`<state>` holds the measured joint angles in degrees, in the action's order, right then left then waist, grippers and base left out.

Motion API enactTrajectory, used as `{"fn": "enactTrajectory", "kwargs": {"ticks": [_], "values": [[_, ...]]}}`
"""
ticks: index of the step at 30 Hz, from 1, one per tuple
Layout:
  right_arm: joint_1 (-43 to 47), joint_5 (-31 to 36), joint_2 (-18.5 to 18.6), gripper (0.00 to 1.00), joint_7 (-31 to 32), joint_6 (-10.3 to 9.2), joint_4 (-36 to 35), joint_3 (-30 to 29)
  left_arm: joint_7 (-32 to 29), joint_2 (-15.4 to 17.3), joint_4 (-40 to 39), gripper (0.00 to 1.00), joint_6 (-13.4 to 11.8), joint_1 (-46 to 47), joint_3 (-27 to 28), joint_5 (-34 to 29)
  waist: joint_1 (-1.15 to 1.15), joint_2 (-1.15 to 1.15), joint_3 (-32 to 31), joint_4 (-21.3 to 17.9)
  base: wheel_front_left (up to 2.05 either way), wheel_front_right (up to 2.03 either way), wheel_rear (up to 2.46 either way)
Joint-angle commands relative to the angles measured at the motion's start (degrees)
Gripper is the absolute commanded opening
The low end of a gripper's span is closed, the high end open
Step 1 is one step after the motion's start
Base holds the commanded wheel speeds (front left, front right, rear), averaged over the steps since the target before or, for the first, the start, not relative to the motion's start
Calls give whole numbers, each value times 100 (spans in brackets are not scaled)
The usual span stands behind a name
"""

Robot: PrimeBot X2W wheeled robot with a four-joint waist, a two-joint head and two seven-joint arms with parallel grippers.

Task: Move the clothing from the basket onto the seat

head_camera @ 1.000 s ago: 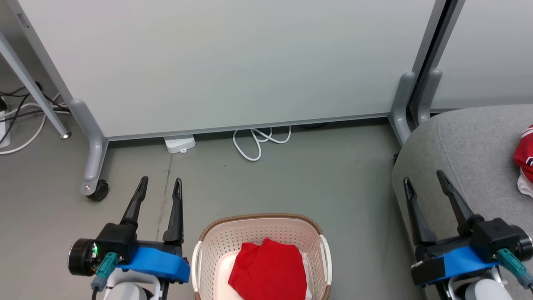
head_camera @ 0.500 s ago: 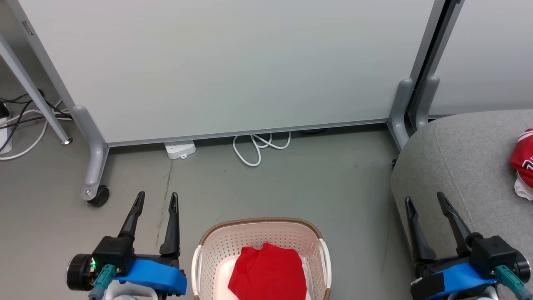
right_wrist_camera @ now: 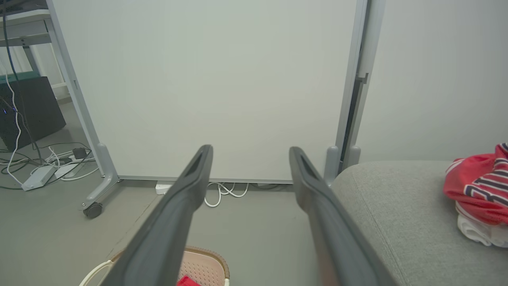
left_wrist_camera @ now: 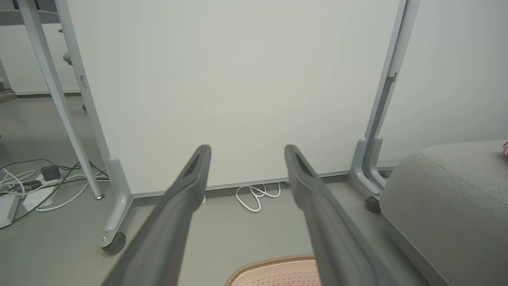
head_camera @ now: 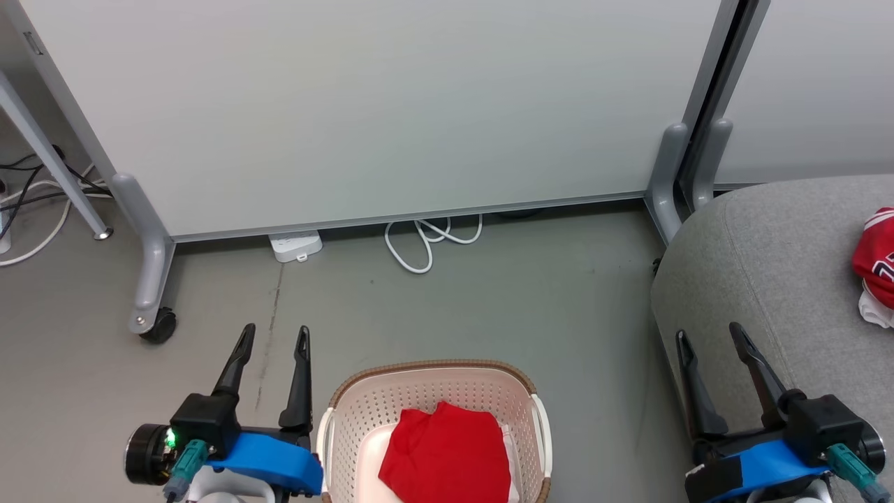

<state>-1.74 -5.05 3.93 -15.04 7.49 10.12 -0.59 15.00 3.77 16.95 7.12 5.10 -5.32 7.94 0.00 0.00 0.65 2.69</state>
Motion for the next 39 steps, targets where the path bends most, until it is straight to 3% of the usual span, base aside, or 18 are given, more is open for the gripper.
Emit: {"fn": "enactTrajectory", "kwargs": {"ticks": [1, 16, 27, 39], "values": [[-44, -8, -3, 100, -22, 1, 1, -10, 26, 0, 20, 100, 44, 84, -29, -42, 0, 0, 31, -17, 0, 0, 0], [-947, 63, 76, 100, -22, 1, -211, 228, 22, 641, 1416, 100, 36, 1727, -1733, 300, 0, 0, 1320, -539, 0, 0, 0], [-1863, 105, 3, 100, -22, 1, -432, 433, 22, 1198, 2778, 100, 37, 3202, -3543, 726, 0, 0, 2705, -991, 0, 0, 0], [-2858, 120, -75, 100, -22, 1, -573, 778, -169, 1561, 3979, 100, 37, 4501, -5614, 1249, 0, 0, 3994, -1329, 0, 0, 0]]}}
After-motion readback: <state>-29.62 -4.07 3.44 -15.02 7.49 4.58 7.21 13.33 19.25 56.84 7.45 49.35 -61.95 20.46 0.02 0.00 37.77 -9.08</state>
